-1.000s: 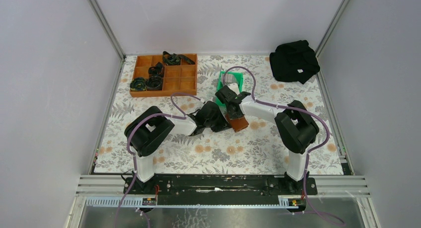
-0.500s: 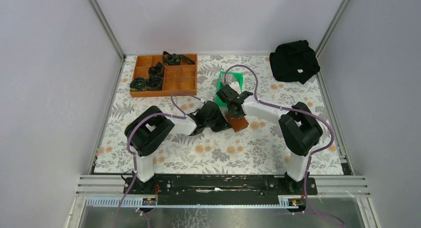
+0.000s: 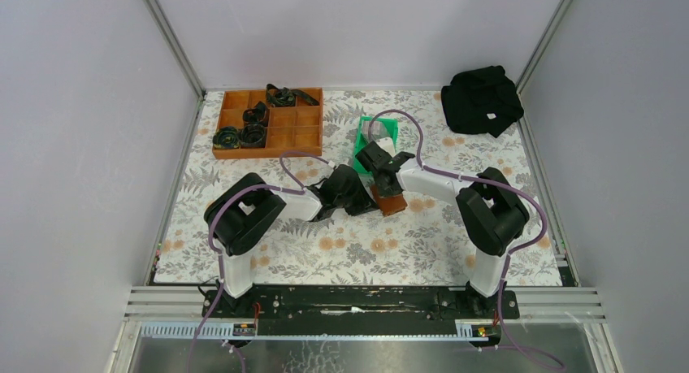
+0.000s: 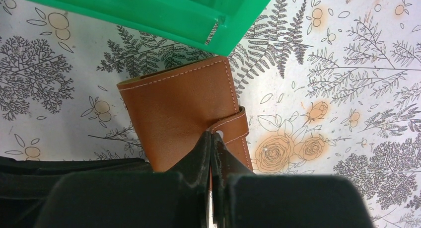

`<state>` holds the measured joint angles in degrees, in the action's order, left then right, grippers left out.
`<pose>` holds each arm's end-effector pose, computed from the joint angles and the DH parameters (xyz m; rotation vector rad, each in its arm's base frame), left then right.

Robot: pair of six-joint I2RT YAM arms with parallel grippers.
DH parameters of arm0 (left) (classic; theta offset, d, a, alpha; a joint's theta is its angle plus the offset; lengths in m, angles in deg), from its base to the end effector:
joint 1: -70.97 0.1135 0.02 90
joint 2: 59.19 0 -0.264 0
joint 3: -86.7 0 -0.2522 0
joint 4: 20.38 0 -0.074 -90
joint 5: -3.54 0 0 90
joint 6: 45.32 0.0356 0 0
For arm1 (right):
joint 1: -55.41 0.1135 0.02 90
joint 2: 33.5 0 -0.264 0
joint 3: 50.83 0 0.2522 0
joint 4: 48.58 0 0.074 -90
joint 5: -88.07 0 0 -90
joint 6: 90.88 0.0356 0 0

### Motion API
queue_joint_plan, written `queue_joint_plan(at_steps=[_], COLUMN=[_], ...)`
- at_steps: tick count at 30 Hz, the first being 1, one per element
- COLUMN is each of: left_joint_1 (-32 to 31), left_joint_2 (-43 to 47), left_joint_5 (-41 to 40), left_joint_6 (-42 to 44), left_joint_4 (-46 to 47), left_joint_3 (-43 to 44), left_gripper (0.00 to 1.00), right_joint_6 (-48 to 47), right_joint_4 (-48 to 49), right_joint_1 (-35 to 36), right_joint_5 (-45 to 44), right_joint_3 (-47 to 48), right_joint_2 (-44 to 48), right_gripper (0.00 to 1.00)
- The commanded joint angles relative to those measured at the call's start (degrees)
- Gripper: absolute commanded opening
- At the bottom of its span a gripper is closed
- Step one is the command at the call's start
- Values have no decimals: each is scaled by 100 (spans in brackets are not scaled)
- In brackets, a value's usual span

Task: Put the credit cards into the card holder
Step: Close the card holder at the center of the board.

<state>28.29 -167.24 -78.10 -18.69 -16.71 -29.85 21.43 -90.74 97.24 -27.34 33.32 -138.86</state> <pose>0.2640 -0.2505 0.1159 -0.3730 2.5154 -1.0385 0.2878 0.2371 0.1819 -0.2941 2.5012 -0.1644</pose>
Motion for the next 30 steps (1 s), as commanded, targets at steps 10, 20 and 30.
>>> queue_joint_plan(at_steps=[10,20,30], left_joint_1=[56,58,87], left_joint_2=[-323,-375,-358], left_joint_5=[-198,-185,-179], left_joint_6=[229,286,316], left_joint_4=[-451,-508,-521], left_joint_3=[20,138,98], left_gripper=[14,14,14], right_joint_6=[56,52,139], right_joint_4=[-51,-80,-46], right_joint_1=[-25,-26,-102], right_joint_5=[91,183,171], right_joint_3=[106,164,1], right_joint_2=[92,-44,-63], right_gripper=[0,0,0])
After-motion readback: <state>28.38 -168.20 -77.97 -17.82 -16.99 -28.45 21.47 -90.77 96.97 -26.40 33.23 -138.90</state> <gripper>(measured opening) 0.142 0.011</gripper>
